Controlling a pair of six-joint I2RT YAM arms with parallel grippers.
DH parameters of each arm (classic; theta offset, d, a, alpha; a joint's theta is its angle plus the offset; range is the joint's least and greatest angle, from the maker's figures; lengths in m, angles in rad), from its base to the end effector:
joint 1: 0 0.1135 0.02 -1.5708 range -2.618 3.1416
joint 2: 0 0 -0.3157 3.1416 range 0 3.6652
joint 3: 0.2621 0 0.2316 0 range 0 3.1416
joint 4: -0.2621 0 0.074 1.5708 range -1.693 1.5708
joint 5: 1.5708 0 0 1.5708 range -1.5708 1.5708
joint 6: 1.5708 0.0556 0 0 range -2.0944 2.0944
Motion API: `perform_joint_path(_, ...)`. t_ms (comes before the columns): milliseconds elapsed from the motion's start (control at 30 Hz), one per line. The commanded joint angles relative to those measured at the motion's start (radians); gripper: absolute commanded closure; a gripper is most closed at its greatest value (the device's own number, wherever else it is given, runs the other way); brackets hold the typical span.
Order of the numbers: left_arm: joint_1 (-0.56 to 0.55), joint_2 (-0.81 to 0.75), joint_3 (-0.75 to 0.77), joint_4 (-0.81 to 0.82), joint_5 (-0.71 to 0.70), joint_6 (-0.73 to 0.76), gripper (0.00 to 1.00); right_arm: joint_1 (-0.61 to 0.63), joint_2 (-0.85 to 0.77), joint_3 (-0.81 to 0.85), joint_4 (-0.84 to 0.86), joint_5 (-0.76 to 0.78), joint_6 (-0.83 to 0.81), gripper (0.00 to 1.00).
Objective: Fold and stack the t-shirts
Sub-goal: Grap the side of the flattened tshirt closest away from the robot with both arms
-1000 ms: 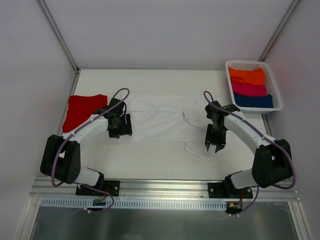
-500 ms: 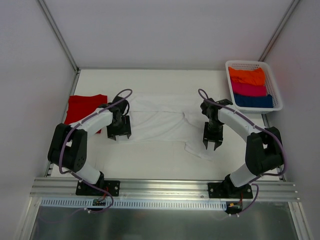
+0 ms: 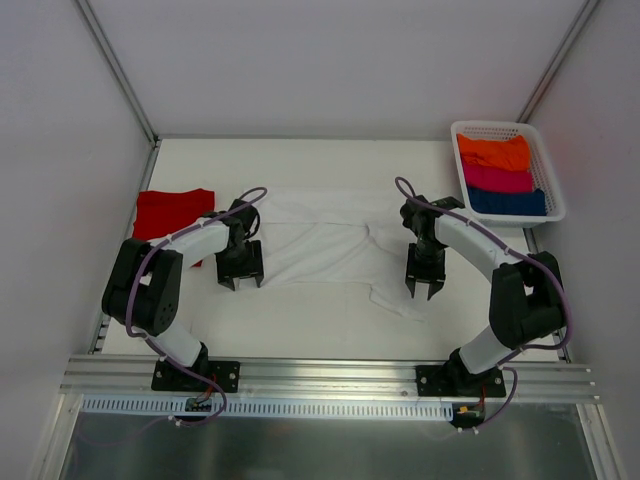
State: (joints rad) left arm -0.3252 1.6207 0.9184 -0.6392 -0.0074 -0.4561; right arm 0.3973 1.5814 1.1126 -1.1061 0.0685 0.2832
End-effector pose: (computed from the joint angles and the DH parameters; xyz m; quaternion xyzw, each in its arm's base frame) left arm 0.2605 -0.0874 0.2039 -0.0654 0.9913 -0.0402 0.1072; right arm 0.2315 0.0930 0.2522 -0.0570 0.9978 -0.0330 0.0095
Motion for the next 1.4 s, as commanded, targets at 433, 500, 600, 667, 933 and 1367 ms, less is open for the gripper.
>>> perform_joint_path(433,0.008,-0.027,-0.044,0.09,0.086,-0.016,0.43,0.005,0.045,-0.026,-0.055,0.059,0.017,0.56)
perform_joint_path(500,0.008,-0.025,-0.046,0.09,0.089,-0.016,0.43,0.005,0.077,-0.03,-0.041,0.041,0.02,0.56)
perform_joint_path(600,0.008,-0.027,-0.044,0.088,0.092,-0.018,0.43,0.005,0.107,-0.034,-0.018,0.014,0.028,0.56)
perform_joint_path(667,0.009,-0.027,-0.041,0.088,0.093,-0.018,0.43,0.005,0.12,-0.037,0.0,-0.012,0.031,0.56)
perform_joint_path(933,0.008,-0.027,-0.036,0.087,0.092,-0.004,0.43,0.006,0.164,-0.092,0.034,-0.044,0.047,0.56)
perform_joint_path(1367,0.008,0.031,0.019,0.079,0.113,0.007,0.44,0.025,0.112,-0.214,0.04,0.004,0.076,0.56)
